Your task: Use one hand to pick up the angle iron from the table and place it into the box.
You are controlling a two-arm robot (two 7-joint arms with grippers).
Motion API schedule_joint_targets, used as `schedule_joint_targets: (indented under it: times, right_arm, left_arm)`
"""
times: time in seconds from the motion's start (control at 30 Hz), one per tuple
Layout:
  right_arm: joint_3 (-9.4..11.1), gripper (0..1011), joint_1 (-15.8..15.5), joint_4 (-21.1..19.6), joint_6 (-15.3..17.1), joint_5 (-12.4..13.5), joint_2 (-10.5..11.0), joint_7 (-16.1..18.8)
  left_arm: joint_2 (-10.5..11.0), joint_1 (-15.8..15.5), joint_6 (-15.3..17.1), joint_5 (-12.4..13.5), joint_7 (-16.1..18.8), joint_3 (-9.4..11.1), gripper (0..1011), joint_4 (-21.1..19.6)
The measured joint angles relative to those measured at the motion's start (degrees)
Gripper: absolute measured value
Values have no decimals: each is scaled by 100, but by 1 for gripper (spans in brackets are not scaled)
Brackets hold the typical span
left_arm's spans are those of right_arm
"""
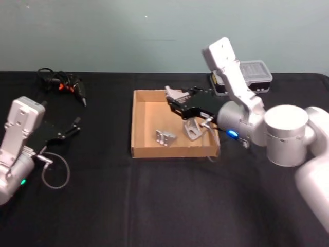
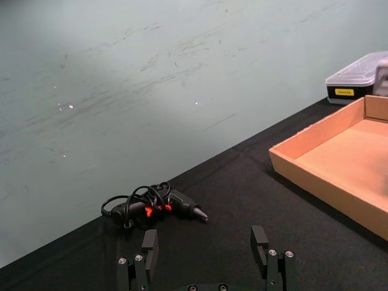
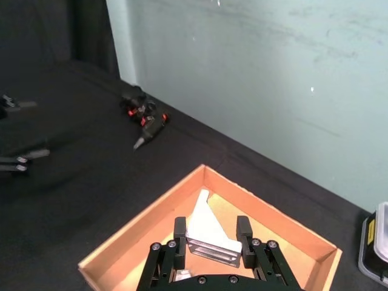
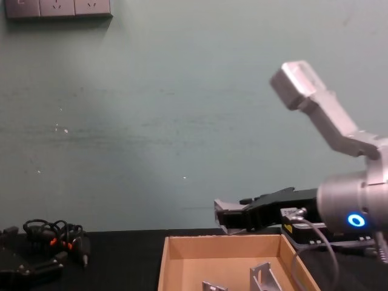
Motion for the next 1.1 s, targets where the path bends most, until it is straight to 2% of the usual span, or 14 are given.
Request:
schedule_joint_targets:
  times: [0.33,0.47,0.87,1.1]
  right_arm:
    - [-209,501,735,1378,-132,-162,-444,240]
    - [-245,502,884,1701,-169,-195,-539,303]
    - [-295,502,1165,2379,-215,-256,-692,515]
    - [-342,502,1197,2510,-251,-265,-718,638]
  left_arm:
    - [0,0,0,0,0,0,1000,0]
    - [0,0,0,0,0,0,1000,0]
    - [0,0,0,0,0,0,1000,0]
    - [0,0,0,0,0,0,1000,0]
